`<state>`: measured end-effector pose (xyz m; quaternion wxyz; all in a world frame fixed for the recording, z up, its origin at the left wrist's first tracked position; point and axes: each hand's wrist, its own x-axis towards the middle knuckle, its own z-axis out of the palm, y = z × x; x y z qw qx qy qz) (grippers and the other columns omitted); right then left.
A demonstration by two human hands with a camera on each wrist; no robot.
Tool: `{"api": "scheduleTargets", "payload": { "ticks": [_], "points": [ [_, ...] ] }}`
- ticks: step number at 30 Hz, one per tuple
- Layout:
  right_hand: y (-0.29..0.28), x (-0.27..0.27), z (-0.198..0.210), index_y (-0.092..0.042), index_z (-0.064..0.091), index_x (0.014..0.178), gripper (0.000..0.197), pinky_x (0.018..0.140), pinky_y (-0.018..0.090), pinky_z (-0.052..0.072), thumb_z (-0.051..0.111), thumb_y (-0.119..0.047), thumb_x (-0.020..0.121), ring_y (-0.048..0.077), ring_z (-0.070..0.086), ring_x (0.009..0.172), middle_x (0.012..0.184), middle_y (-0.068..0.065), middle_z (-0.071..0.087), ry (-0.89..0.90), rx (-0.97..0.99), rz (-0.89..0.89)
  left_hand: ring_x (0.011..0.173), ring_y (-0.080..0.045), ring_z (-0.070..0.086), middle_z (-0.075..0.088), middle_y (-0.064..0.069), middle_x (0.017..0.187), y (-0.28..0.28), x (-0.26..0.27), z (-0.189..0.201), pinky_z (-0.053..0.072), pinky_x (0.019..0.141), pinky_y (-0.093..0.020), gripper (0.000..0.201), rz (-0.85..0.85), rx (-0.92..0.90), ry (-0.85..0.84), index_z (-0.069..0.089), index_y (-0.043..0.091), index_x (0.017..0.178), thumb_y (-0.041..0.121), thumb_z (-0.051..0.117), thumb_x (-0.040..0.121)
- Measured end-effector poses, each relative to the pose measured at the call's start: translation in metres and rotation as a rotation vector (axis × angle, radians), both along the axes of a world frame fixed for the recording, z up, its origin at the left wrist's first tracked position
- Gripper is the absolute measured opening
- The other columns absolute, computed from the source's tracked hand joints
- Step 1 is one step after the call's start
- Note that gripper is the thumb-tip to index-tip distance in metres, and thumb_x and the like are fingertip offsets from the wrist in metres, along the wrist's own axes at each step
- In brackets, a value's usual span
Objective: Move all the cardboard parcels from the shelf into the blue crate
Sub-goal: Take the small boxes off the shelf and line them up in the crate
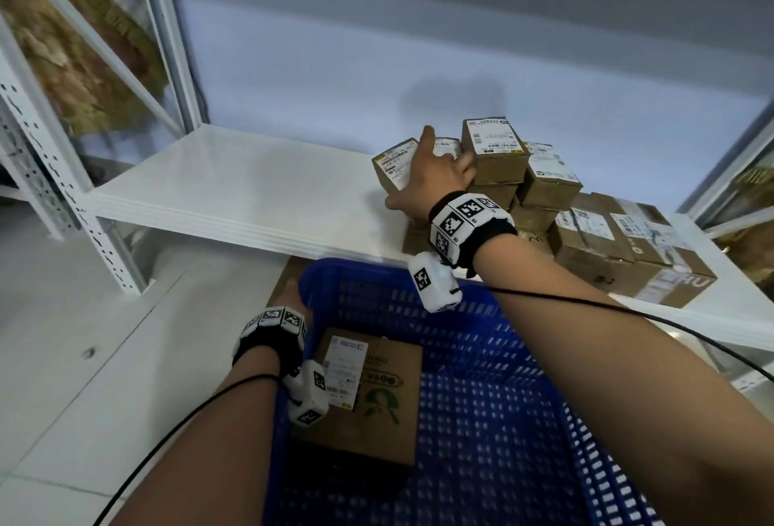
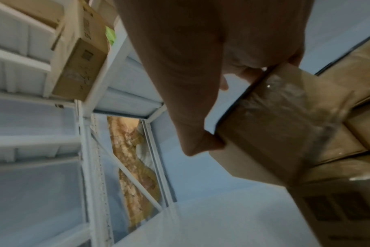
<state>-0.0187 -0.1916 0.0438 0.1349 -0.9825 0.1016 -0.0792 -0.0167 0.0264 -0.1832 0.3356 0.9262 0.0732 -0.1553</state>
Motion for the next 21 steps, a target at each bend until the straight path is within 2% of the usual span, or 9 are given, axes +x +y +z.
{"api": "scheduleTargets", "payload": {
  "ticks": [4, 8, 10, 13, 16, 19, 20, 21],
  "points": [
    [0.001, -0.036, -0.019, -0.018, 0.002, 0.154, 0.120, 0.111, 0.061, 0.018, 0.080, -0.044, 0.067, 0.048, 0.017, 0.138, 0.150, 0.029, 0.025, 0.149, -0.029, -0.036, 0.122, -0.038, 0.058, 0.051, -0.010, 0.144, -0.003, -0.017, 0.016, 0.046, 0.102, -0.049, 0.064, 0.015, 0.096, 0.014, 0.027, 0.038, 0.141, 0.056, 0.049, 0.084],
    [-0.011, -0.061, -0.052, -0.018, -0.003, 0.155, 0.126, 0.114, 0.063, 0.014, 0.085, -0.036, 0.066, 0.048, 0.004, 0.144, 0.155, 0.024, 0.010, 0.336, -0.011, -0.046, 0.124, -0.038, 0.056, 0.048, -0.011, 0.146, -0.005, -0.015, 0.019, 0.045, 0.104, -0.047, 0.063, -0.023, 0.154, 0.008, 0.028, 0.030, 0.145, 0.043, 0.052, 0.088],
    [-0.024, -0.071, -0.074, -0.016, 0.000, 0.155, 0.126, 0.116, 0.063, 0.016, 0.086, -0.034, 0.065, 0.046, 0.004, 0.145, 0.156, 0.021, 0.011, 0.458, -0.021, -0.068, 0.128, -0.037, 0.053, 0.044, -0.009, 0.149, -0.008, -0.015, 0.025, 0.044, 0.105, -0.048, 0.069, -0.044, 0.206, 0.018, 0.026, 0.031, 0.147, 0.039, 0.053, 0.084],
    [-0.045, -0.085, -0.111, -0.007, 0.011, 0.152, 0.121, 0.117, 0.058, 0.021, 0.087, -0.036, 0.063, 0.046, 0.010, 0.144, 0.155, 0.017, 0.016, 0.596, -0.065, -0.131, 0.133, -0.039, 0.046, 0.036, -0.009, 0.153, -0.011, -0.021, 0.034, 0.043, 0.108, -0.047, 0.065, -0.129, 0.373, 0.058, 0.027, 0.024, 0.152, 0.029, 0.053, 0.093],
    [-0.071, -0.102, -0.145, -0.004, 0.015, 0.149, 0.113, 0.117, 0.052, 0.027, 0.086, -0.034, 0.066, 0.043, 0.016, 0.144, 0.152, 0.014, 0.020, 0.660, -0.029, -0.234, 0.130, -0.038, 0.051, 0.046, -0.013, 0.148, -0.006, -0.013, 0.029, 0.044, 0.106, -0.045, 0.060, -0.113, 0.377, 0.030, 0.036, 0.019, 0.148, 0.038, 0.050, 0.092],
    [-0.095, -0.120, -0.186, -0.002, 0.013, 0.151, 0.109, 0.116, 0.053, 0.030, 0.079, -0.040, 0.073, 0.044, 0.020, 0.144, 0.156, 0.019, 0.017, 0.721, 0.019, -0.275, 0.123, -0.037, 0.056, 0.053, -0.017, 0.140, -0.004, -0.008, 0.029, 0.046, 0.104, -0.044, 0.059, -0.052, 0.340, 0.065, 0.044, 0.015, 0.138, 0.040, 0.054, 0.086],
    [-0.101, -0.125, -0.199, 0.000, 0.013, 0.152, 0.106, 0.114, 0.052, 0.032, 0.075, -0.043, 0.078, 0.045, 0.024, 0.143, 0.156, 0.023, 0.019, 0.732, 0.023, -0.265, 0.121, -0.037, 0.057, 0.055, -0.017, 0.138, -0.007, -0.009, 0.028, 0.047, 0.103, -0.044, 0.057, -0.039, 0.341, 0.061, 0.047, 0.014, 0.136, 0.038, 0.055, 0.085],
    [-0.105, -0.128, -0.210, 0.001, 0.019, 0.152, 0.100, 0.112, 0.051, 0.036, 0.071, -0.046, 0.081, 0.044, 0.032, 0.140, 0.154, 0.024, 0.026, 0.751, 0.022, -0.244, 0.121, -0.037, 0.057, 0.055, -0.017, 0.138, -0.010, -0.010, 0.028, 0.047, 0.103, -0.042, 0.054, -0.029, 0.340, 0.062, 0.047, 0.013, 0.136, 0.031, 0.057, 0.087]
  ]
}}
